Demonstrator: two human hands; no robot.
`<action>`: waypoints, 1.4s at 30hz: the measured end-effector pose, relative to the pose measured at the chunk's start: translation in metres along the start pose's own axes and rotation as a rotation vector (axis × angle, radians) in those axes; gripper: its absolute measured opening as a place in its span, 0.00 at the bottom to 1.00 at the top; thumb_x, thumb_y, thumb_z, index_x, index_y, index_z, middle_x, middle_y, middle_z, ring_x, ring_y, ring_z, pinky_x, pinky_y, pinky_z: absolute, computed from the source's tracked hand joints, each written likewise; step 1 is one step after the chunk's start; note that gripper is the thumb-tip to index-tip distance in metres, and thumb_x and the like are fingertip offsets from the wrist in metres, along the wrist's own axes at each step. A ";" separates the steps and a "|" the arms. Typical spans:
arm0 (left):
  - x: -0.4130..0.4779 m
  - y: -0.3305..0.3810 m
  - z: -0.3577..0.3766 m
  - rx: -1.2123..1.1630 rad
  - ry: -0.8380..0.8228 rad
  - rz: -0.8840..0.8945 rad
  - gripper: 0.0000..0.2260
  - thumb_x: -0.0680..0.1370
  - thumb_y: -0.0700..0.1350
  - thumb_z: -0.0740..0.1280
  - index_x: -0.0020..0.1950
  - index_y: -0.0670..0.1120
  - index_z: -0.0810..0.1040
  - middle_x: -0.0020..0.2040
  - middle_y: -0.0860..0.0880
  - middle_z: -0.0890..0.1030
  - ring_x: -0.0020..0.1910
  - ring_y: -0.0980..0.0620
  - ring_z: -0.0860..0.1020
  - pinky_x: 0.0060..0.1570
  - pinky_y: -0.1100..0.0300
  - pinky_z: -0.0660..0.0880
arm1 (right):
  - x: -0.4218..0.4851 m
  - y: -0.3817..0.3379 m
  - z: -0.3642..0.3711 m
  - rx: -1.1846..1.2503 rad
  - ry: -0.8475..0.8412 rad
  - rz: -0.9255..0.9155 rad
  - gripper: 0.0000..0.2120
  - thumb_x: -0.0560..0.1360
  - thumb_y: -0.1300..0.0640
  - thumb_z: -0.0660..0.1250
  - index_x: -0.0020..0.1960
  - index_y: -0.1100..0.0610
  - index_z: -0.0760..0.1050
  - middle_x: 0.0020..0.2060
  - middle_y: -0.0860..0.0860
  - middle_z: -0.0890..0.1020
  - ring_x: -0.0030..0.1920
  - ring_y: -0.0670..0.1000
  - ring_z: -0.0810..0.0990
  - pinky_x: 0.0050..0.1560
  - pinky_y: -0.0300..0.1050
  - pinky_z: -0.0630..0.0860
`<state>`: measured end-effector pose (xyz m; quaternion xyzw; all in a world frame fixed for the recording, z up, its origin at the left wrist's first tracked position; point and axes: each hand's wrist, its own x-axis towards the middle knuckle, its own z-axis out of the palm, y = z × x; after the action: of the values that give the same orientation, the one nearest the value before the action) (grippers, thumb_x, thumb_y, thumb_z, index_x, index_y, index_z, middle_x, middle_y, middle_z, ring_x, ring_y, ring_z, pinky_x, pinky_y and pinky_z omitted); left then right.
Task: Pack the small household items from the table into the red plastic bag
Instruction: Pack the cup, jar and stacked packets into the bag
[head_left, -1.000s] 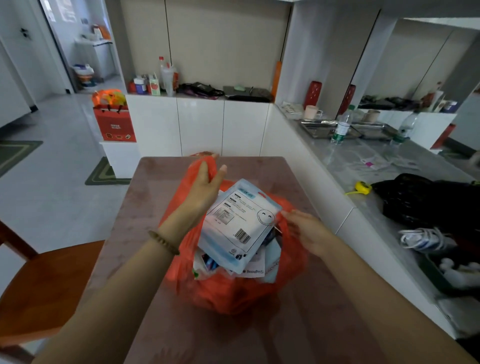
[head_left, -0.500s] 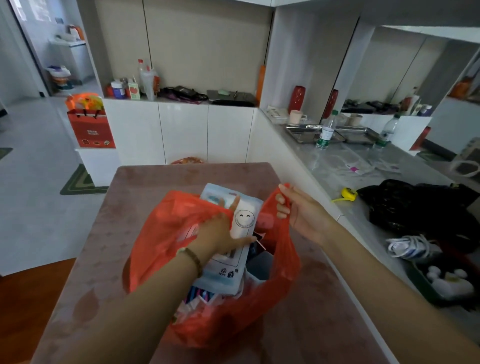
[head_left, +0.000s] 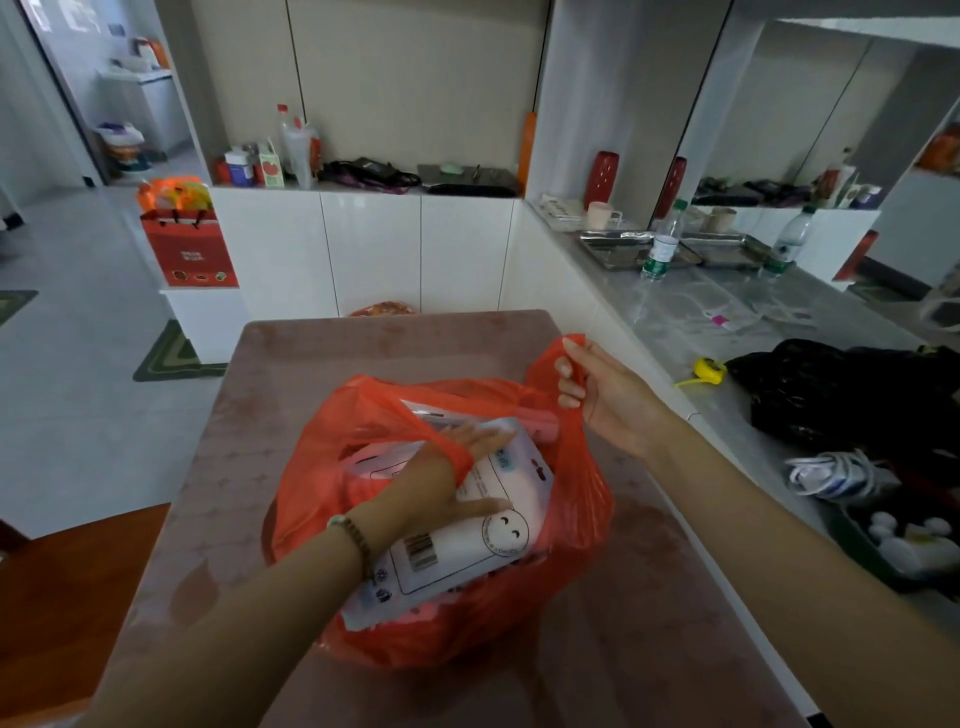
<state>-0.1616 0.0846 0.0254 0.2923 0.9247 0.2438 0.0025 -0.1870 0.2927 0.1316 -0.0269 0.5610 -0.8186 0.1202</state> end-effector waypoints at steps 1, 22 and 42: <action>0.003 0.000 0.002 0.057 -0.017 -0.008 0.39 0.67 0.73 0.56 0.75 0.58 0.59 0.77 0.52 0.59 0.76 0.50 0.55 0.73 0.56 0.49 | -0.001 0.000 0.000 -0.010 -0.005 0.008 0.09 0.80 0.58 0.59 0.40 0.52 0.68 0.31 0.48 0.68 0.25 0.43 0.62 0.25 0.35 0.62; -0.061 0.010 -0.205 -0.855 0.213 -0.489 0.13 0.83 0.44 0.52 0.41 0.46 0.71 0.23 0.56 0.64 0.21 0.59 0.60 0.21 0.68 0.58 | -0.008 -0.071 0.063 -0.349 -0.148 0.048 0.13 0.77 0.64 0.61 0.36 0.54 0.66 0.23 0.44 0.63 0.21 0.41 0.58 0.22 0.34 0.53; -0.003 -0.055 -0.232 -0.869 0.262 -0.611 0.13 0.81 0.44 0.60 0.61 0.57 0.61 0.38 0.45 0.73 0.23 0.56 0.75 0.23 0.63 0.73 | 0.097 -0.088 0.035 -0.238 0.007 -0.091 0.33 0.57 0.65 0.78 0.58 0.62 0.68 0.56 0.49 0.71 0.33 0.47 0.78 0.32 0.42 0.75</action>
<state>-0.2227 -0.0606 0.2041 -0.0504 0.7743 0.6259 0.0787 -0.2899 0.2688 0.2167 -0.0637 0.6529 -0.7508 0.0771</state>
